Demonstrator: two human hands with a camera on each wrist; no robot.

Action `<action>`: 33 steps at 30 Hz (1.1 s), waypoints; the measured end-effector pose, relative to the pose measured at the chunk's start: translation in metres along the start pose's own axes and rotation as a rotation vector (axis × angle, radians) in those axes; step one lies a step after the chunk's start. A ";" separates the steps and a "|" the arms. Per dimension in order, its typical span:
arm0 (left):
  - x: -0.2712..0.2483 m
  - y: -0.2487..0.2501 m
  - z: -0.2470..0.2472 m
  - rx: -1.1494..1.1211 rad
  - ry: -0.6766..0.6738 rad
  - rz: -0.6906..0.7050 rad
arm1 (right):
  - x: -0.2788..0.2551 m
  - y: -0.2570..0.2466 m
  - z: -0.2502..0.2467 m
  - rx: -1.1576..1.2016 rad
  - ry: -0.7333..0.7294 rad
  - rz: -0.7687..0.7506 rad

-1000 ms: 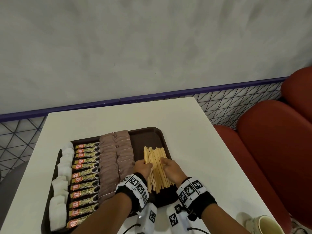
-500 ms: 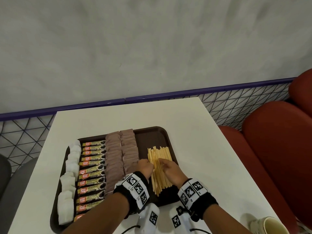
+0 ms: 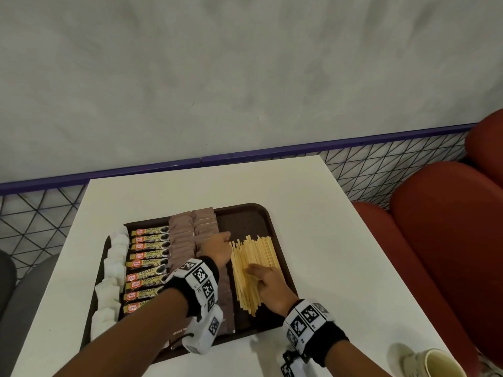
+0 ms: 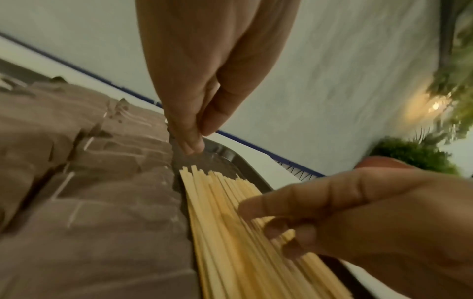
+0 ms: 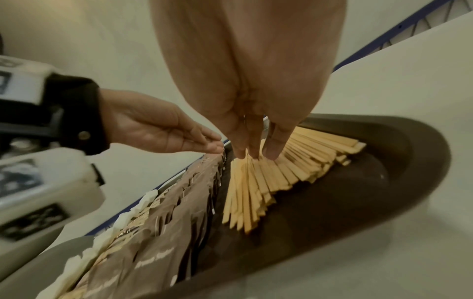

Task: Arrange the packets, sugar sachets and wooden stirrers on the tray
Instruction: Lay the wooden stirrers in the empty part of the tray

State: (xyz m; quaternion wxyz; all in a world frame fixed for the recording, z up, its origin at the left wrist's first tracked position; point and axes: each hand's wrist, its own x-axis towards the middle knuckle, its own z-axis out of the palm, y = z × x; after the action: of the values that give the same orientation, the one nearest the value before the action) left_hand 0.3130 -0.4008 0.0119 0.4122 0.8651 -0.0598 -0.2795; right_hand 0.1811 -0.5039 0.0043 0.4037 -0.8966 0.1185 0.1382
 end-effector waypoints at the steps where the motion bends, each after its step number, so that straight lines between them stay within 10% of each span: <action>1: 0.003 0.002 -0.002 0.050 -0.006 0.011 | -0.001 0.000 0.001 -0.017 0.004 -0.007; 5: 0.009 0.007 -0.011 0.218 -0.072 0.101 | -0.013 -0.004 -0.003 -0.041 0.102 -0.066; 15: 0.006 0.020 -0.008 0.849 -0.235 0.230 | -0.040 -0.003 0.012 -0.295 -0.233 -0.150; 33: 0.020 0.023 -0.010 0.944 -0.199 0.281 | -0.043 0.002 0.022 -0.310 -0.112 -0.315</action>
State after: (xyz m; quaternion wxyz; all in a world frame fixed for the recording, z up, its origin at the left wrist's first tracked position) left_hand 0.3378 -0.4161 0.0252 0.0016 0.9099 -0.3348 -0.2449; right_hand 0.1366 -0.4835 0.0040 0.2838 -0.9462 -0.0683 0.1397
